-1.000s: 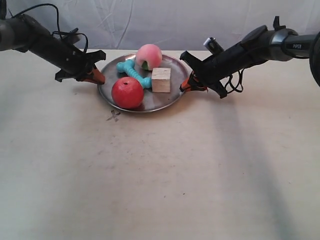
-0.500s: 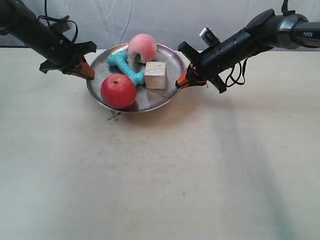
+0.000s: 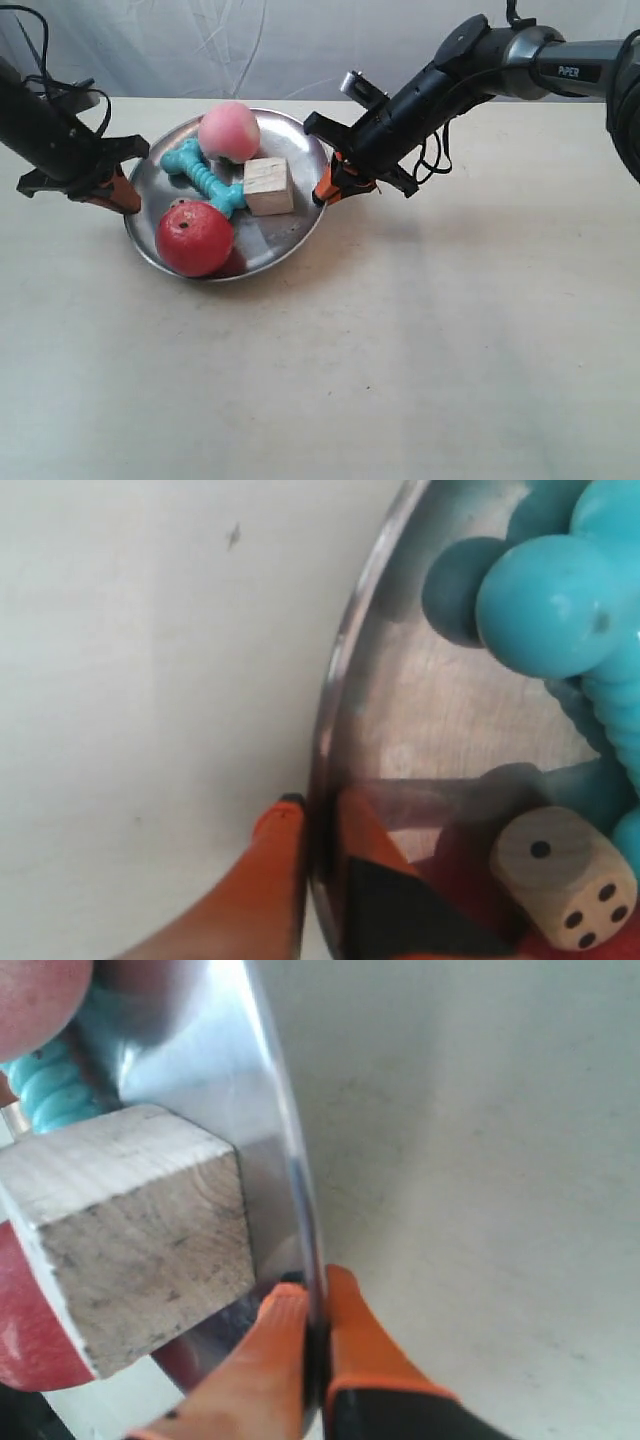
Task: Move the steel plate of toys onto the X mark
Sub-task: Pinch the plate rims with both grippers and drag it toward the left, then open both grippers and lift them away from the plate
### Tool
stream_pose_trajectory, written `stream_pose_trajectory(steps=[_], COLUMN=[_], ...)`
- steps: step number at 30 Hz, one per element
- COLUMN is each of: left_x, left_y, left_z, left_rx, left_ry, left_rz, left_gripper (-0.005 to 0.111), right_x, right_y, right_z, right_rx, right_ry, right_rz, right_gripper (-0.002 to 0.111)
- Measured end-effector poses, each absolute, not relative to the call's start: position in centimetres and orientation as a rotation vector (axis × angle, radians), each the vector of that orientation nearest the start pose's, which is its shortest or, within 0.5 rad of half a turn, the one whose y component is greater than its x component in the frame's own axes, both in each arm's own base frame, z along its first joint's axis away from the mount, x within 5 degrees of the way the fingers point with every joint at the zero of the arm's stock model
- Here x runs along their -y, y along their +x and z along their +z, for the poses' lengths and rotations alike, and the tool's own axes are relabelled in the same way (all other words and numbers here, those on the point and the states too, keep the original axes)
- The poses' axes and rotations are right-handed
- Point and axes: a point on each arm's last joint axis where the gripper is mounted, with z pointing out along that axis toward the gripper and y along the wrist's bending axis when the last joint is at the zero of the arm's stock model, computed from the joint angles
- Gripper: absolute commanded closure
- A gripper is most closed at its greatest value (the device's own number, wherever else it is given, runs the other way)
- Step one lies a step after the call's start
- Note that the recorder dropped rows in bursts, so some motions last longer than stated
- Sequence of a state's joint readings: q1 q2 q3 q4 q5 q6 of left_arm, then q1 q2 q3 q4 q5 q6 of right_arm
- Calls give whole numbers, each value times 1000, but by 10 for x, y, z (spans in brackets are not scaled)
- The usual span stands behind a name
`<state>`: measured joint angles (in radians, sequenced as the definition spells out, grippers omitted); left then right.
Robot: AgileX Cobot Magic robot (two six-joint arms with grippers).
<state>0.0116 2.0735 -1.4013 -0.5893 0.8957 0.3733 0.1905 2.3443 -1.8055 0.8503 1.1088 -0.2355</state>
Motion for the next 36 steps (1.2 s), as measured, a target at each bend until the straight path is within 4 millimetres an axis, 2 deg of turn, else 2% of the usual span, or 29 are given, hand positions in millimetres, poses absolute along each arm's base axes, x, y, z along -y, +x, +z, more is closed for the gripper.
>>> stream_pose_trajectory(steps=[4,11,20,26,28,33,36], left_x=[32,31,30,29,29,28,27], left_y=[385,356,346,345,346,347,346], left_z=[143,131,122,122,123,125,124], left_rx=[-2925,-2970,-2994,-2999,-2994,-2977,-2980], left_ry=[-14,-67,-74,-51,-47,-19,47], left_rz=[-620,-607,-582,-557,-548,-533,-505], left_gripper=[107,107,107,107,104,87,80], right_x=[-161,-168,-170,-172,-173,-172,-172], right_y=[446,433,432,433,433,435,437], right_z=[141,131,111,109,109,104,103], right_rx=[-2947,-3055,-3093,-3073,-3070,-3063,-3046], right_ry=[-103,-116,-87,-78,-79,-97,-84], right_rz=[1115,1056,1051,1035,1033,957,951], right_gripper=[109,109,109,108,100,68,67])
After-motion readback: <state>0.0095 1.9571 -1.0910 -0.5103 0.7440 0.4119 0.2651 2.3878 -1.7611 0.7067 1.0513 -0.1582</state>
